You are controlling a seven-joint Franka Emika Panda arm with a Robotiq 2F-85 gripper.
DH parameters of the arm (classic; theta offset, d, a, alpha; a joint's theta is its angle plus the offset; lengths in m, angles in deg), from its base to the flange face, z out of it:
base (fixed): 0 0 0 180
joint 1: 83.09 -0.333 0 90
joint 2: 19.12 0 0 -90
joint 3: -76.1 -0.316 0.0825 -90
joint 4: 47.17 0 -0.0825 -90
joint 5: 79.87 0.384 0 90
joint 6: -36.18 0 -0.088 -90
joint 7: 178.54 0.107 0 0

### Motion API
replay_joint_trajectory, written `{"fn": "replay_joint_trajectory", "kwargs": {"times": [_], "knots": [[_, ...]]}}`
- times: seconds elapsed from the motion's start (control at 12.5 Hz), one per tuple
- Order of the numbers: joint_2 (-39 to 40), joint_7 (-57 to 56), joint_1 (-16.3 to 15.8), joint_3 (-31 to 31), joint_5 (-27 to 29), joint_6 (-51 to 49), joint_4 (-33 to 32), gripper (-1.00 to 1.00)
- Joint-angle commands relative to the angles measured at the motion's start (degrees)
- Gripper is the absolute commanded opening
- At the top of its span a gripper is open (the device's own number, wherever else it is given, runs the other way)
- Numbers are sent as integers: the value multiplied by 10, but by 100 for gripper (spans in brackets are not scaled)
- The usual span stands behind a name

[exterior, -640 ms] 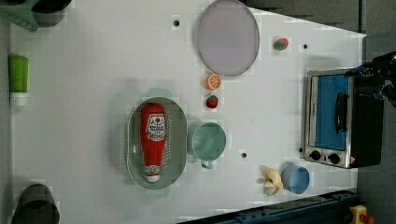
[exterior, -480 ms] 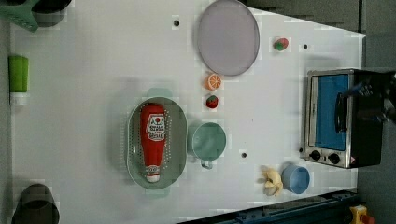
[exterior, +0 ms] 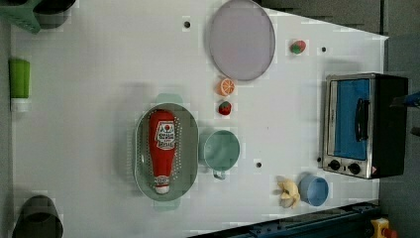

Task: Pick ketchup from strainer and place it on the table

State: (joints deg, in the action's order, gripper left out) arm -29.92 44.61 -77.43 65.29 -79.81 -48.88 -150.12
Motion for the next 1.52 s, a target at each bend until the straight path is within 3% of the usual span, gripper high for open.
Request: {"fn": "replay_joint_trajectory", "kwargs": {"times": [0.08, 0.48, 0.88, 1.2, 1.52], "knots": [[41, 27, -14, -68, 7, 9, -11, 100], [85, 37, -20, -204, 6, 45, -18, 100], [140, 37, -22, -299, 6, 168, -90, 100], [189, 48, -25, -324, -9, 351, -187, 100], [257, 81, -27, -320, -84, 503, -253, 100]]}}
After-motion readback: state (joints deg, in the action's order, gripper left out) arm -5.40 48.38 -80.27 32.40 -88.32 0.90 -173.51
